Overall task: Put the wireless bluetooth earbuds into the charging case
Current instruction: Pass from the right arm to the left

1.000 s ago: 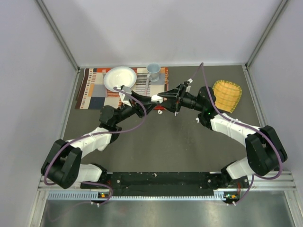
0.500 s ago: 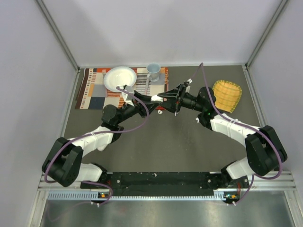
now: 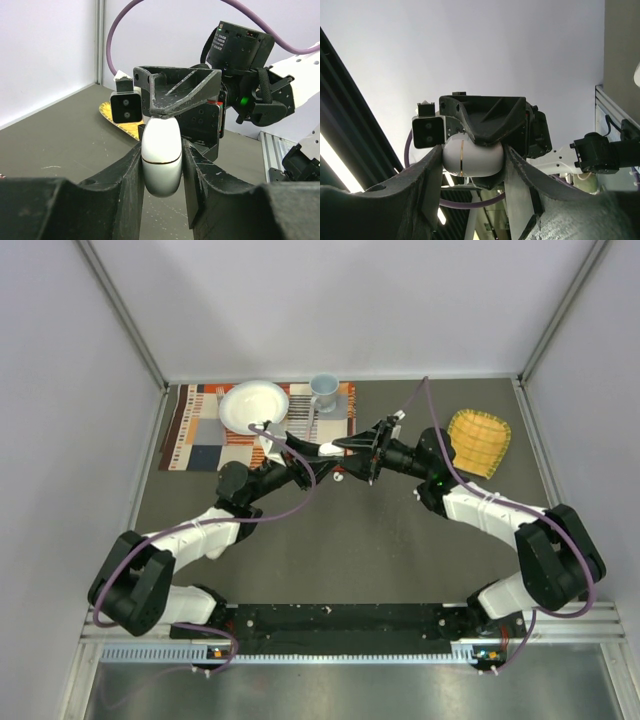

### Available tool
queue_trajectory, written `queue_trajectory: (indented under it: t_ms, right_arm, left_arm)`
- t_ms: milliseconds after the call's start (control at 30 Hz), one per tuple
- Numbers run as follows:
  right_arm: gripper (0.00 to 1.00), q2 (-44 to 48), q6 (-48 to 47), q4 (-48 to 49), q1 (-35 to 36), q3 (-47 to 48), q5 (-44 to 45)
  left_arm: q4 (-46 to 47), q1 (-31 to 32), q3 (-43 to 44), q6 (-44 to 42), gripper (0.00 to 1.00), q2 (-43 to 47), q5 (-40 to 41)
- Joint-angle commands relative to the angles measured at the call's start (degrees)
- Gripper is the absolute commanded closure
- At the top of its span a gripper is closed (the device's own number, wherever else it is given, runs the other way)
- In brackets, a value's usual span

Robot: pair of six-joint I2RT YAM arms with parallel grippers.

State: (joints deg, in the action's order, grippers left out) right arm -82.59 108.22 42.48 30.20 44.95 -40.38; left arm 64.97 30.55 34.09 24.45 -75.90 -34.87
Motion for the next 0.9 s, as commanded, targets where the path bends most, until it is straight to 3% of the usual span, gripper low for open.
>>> queue_trajectory:
  t_ms: [0,867]
  right_arm:
    - [0.90,-0.12,1.46,5.42,0.83,-0.12,0.39]
    - [0.90,0.67,3.58,11.84,0.74,-3.03,4.52]
  left_arm:
    - [1.56,0.66,0.72,-1.16,0.61,1.98,0.15]
    - [0.95,0.66,-1.48,-2.65,0.60,3.12,2.35]
